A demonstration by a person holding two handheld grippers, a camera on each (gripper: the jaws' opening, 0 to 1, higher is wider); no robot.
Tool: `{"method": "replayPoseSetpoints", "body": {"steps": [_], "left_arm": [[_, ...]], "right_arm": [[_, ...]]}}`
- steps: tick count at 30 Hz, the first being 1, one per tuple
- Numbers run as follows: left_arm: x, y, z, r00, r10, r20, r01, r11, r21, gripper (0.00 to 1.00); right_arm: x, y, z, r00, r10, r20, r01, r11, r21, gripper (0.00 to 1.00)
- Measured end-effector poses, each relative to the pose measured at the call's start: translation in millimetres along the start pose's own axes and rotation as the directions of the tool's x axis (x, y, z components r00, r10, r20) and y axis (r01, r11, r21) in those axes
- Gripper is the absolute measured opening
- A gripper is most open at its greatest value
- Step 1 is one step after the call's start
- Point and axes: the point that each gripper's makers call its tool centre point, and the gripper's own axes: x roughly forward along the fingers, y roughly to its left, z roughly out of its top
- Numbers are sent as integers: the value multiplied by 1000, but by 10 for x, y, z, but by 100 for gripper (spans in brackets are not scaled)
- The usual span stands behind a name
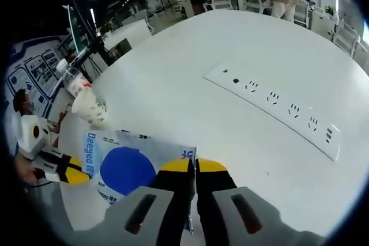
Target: Arrange the tabletop items into an orderly group along one side of the table until the central work area is clear of visible clutter.
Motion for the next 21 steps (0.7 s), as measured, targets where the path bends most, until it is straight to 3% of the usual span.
{"method": "replayPoseSetpoints", "body": {"steps": [21], "left_arm": [[-106,29,213,999,-20,41,18,999,32,1]], "right_arm": [[-363,58,25,997,-27,66,25,999,41,0]]}}
